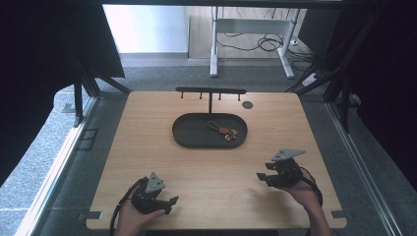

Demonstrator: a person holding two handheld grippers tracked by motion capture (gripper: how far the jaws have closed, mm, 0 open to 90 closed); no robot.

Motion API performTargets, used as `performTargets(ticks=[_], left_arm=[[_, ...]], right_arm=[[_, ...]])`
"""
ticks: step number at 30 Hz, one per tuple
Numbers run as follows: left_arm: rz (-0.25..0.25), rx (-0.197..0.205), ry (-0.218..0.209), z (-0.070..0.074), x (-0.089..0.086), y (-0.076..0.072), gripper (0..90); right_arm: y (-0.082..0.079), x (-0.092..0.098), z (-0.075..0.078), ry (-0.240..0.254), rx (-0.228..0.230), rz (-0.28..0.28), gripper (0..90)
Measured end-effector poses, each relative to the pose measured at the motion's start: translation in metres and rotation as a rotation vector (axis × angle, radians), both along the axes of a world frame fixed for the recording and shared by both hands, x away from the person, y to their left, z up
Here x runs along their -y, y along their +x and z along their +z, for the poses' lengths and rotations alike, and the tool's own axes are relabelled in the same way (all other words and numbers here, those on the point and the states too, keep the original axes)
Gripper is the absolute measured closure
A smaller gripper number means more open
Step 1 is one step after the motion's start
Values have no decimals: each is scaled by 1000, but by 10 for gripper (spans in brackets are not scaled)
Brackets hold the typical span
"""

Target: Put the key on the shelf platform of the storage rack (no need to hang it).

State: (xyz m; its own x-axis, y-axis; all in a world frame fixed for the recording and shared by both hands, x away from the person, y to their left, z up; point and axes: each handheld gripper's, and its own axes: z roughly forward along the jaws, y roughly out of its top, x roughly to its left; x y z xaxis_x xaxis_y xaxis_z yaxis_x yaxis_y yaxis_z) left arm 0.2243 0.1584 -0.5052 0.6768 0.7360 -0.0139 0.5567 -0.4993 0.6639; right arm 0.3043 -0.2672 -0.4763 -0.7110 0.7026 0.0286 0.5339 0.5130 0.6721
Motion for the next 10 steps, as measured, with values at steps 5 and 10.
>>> performTargets(ticks=[5,10], left_arm=[[-8,2,0,2,2,-1,230],[12,15,-16,7,-3,-1,229]], right_arm=[[-1,0,1,21,32,-19,443],[1,4,0,61,46,-35,418]])
